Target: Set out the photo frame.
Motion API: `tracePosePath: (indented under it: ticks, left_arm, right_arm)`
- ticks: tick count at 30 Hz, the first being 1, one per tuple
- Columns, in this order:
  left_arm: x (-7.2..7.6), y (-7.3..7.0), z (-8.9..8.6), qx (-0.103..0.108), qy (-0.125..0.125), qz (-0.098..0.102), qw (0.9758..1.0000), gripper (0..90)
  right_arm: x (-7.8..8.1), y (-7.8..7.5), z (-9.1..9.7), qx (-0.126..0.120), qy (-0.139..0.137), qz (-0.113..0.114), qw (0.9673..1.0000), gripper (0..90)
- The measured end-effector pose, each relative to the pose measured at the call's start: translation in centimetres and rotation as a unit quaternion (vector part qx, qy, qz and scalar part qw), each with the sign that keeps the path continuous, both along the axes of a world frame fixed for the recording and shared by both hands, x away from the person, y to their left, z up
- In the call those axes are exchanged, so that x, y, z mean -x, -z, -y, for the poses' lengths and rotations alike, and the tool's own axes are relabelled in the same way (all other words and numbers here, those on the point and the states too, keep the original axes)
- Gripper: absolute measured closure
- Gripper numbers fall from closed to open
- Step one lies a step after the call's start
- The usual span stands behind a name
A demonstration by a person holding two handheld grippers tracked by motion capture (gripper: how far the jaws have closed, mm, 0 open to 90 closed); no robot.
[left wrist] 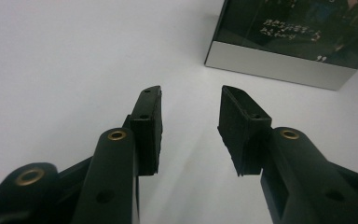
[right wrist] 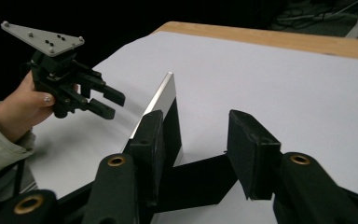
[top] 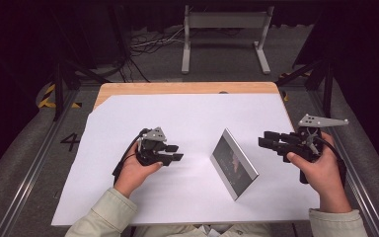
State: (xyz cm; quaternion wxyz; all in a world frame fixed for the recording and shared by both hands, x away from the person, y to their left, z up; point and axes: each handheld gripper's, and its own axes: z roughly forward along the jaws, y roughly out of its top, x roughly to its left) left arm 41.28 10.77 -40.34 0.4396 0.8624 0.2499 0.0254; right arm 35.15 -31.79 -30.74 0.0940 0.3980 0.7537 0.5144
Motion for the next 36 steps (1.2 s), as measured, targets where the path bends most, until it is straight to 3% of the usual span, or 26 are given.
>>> tracePosePath:
  ticks: [8,17,25,36]
  left_arm:
    - [-0.6,-0.4,-1.3,-0.002,-0.024,0.006,0.9997,59.0]
    - [-0.9,-0.5,-3.4,-0.007,-0.053,0.008,0.9985,58.4]
    - [-1.0,-0.4,-4.2,-0.007,-0.066,0.003,0.9978,58.3]
    - [-1.0,-0.2,-4.3,-0.012,-0.069,0.003,0.9976,57.7]
  right_arm:
    - [0.2,-1.5,-1.4,0.012,-0.012,-0.035,0.9993,58.5]
    - [-0.3,-2.1,-2.9,0.028,-0.011,-0.06,0.9978,59.2]
    - [-0.7,-2.9,-4.3,0.037,0.004,-0.109,0.9933,59.8]
    - [-1.2,-2.5,-5.5,0.063,0.018,-0.14,0.9879,60.0]
